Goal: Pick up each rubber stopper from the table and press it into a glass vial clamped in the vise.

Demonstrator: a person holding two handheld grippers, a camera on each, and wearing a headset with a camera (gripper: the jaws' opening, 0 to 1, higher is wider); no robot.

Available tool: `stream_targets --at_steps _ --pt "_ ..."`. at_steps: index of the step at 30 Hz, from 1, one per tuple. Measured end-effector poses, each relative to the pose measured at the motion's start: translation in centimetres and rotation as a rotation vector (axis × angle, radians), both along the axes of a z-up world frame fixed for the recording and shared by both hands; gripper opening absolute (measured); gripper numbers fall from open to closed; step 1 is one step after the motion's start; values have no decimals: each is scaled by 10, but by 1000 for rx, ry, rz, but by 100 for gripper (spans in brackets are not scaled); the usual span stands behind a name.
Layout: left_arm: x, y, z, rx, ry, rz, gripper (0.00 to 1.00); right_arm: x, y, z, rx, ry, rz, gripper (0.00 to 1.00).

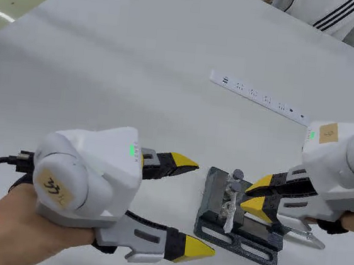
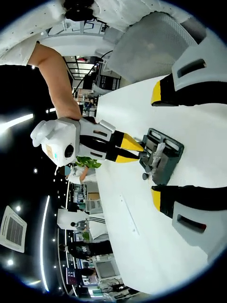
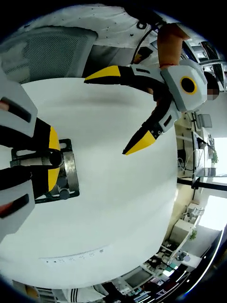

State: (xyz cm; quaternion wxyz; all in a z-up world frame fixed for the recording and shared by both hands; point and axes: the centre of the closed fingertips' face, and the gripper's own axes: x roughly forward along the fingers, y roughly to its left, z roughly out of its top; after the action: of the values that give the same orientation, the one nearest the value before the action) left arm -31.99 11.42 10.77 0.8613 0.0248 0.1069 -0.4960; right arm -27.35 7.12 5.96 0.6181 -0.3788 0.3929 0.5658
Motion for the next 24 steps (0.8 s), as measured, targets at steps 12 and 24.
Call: stream_targets --at_steps 12,24 --pt "5 8 -3 -21 6 24 71 4 -4 -24 -95 -30 59 5" --pt "3 10 -7 -33 12 29 70 3 -3 -26 -118 -33 81 5"
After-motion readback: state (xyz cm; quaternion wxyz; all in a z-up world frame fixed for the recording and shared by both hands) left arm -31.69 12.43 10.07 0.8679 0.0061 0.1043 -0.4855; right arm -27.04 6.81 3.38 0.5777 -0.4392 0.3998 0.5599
